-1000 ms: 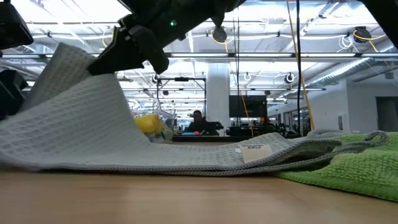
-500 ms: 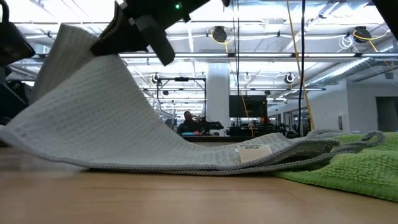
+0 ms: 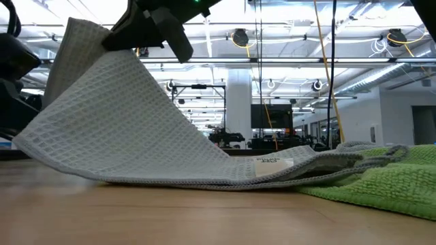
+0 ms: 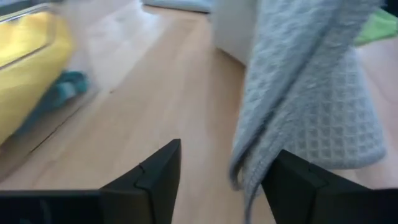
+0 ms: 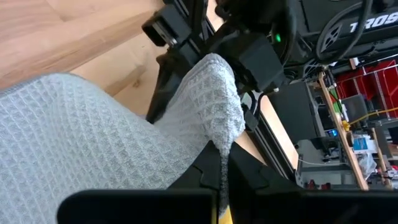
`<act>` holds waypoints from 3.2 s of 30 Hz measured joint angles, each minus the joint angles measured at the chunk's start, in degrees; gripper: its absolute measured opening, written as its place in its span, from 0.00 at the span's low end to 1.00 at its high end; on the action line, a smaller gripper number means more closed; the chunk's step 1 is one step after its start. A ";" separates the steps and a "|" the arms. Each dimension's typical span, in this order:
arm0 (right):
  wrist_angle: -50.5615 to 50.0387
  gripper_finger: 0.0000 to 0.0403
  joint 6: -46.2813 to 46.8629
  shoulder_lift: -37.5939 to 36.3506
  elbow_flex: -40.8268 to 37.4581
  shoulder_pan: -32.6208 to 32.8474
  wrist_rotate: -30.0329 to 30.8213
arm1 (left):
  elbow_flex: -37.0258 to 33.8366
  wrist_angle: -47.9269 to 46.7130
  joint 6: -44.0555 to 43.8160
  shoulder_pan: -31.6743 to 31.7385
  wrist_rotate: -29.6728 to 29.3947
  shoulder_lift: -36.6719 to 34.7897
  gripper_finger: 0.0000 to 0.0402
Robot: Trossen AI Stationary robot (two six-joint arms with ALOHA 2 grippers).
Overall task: Fold microfiber towels
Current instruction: Fold the left gray microfiber cloth on the table
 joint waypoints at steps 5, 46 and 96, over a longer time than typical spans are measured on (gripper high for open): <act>1.13 0.00 0.09 0.00 0.00 0.00 0.02 | 0.04 2.90 3.87 2.61 6.22 0.00 0.26; 2.88 0.66 30.12 2.75 -3.98 -12.13 -16.71 | 6.27 -25.63 -21.60 3.53 5.53 0.00 0.00; 0.03 0.32 44.12 4.72 -4.08 -8.05 -9.29 | 6.21 -30.12 -15.79 3.52 8.65 0.00 0.01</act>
